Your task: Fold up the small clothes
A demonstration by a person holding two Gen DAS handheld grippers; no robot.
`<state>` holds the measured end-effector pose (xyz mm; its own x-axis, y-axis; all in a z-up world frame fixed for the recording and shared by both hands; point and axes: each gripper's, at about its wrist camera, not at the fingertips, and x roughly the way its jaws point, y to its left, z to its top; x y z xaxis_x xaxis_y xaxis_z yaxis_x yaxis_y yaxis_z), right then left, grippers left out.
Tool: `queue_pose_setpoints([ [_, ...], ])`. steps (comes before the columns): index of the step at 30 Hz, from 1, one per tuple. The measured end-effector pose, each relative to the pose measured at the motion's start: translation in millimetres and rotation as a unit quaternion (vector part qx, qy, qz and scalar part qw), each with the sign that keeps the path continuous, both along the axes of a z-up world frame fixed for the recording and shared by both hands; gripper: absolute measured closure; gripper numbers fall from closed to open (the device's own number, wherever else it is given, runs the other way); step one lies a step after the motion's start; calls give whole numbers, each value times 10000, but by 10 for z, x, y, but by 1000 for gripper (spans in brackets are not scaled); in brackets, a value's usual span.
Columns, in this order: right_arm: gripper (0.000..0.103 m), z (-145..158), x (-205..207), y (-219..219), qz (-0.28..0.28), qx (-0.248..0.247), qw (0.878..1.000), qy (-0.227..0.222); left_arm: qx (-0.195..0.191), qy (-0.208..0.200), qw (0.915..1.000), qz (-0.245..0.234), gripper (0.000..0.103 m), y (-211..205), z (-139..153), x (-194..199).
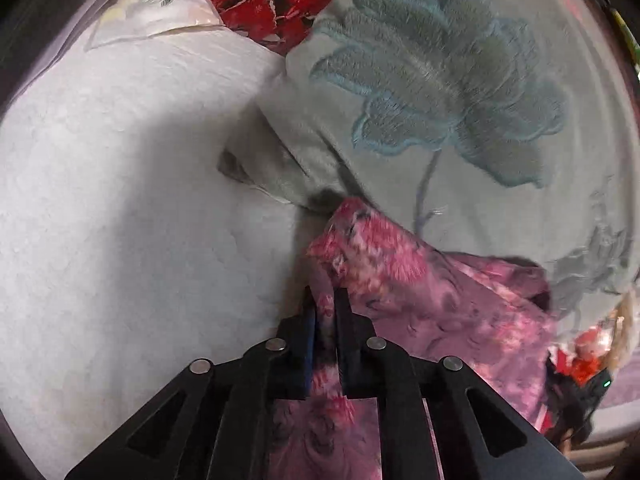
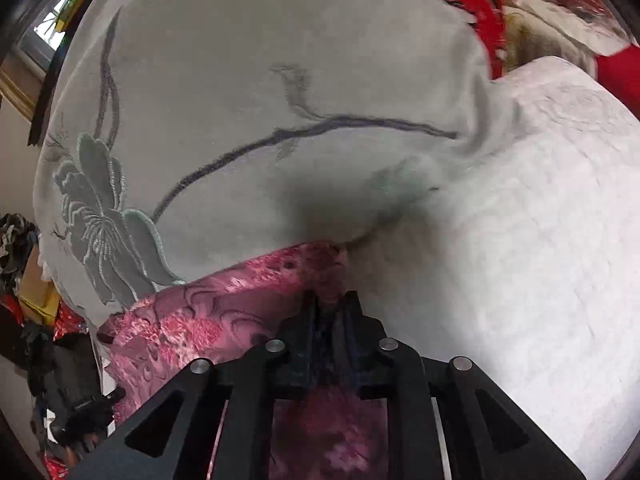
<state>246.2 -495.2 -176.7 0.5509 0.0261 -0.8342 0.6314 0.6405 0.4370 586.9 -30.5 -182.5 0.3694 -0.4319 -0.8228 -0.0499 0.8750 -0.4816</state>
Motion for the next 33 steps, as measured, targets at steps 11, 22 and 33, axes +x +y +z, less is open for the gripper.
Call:
queue_pose_setpoints([
  [11, 67, -5, -1011, 338, 296, 686, 9971, -124, 222, -281, 9941, -1021, 73, -272, 182, -1207],
  [22, 87, 295, -1308, 568, 130, -162, 9998, 55, 159, 239, 9978, -591, 77, -166, -5, -1337],
  [33, 95, 371, -1719, 828, -54, -5, 10000, 25, -44, 498, 9976, -472, 76, 105, -74, -1811],
])
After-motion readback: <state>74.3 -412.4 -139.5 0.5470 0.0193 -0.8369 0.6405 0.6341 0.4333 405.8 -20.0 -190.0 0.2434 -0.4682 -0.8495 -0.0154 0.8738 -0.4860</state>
